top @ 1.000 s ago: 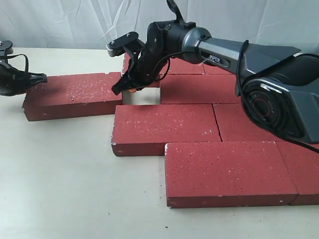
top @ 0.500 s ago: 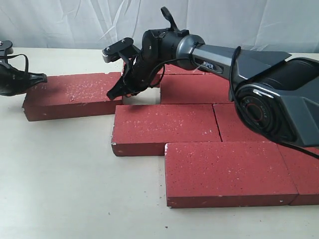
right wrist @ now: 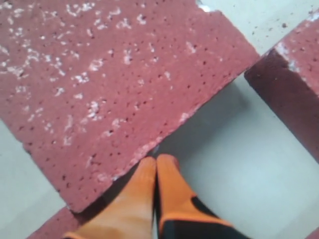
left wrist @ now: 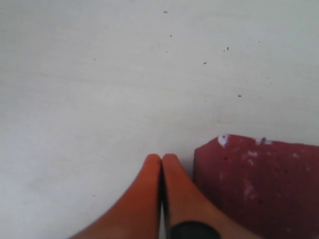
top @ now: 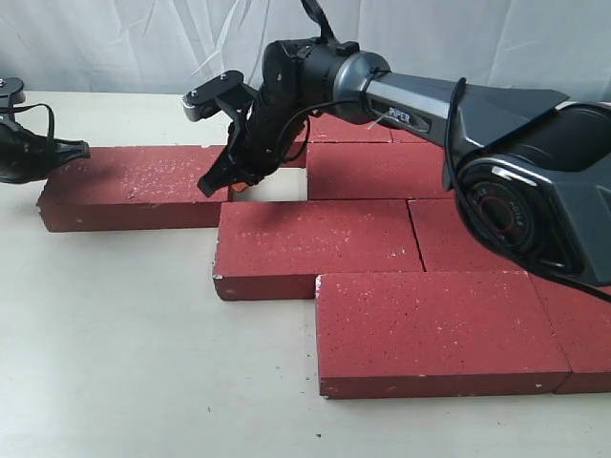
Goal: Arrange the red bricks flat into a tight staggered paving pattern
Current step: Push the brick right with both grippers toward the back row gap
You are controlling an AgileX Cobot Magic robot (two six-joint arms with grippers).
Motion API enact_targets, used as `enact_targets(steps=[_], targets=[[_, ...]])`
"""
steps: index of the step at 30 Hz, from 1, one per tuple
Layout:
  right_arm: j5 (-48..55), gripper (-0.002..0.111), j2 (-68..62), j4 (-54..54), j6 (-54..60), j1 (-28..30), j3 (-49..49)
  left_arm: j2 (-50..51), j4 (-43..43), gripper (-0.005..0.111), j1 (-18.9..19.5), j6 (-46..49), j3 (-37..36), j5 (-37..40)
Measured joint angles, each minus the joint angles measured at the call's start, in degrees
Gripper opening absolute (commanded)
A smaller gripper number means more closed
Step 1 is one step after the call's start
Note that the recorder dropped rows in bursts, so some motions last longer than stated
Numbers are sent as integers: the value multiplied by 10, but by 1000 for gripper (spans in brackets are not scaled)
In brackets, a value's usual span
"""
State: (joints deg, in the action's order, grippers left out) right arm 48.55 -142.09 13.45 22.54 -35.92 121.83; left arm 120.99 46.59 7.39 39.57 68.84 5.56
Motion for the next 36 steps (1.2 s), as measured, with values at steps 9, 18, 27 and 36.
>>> enact_targets(steps=[9,18,27,36], targets=[[2,-1,0,-42,1,-1,0,0,0,0,-1,0,0,10],[18,-1,44,-85,-7,-1,0,0,0,0,-10,0,1,11],[49,-1,89,-111,-17,-1,0,0,0,0,-23,0,2,14],[89,-1,95,-135,-40,-1,0,0,0,0,-44,0,2,17]])
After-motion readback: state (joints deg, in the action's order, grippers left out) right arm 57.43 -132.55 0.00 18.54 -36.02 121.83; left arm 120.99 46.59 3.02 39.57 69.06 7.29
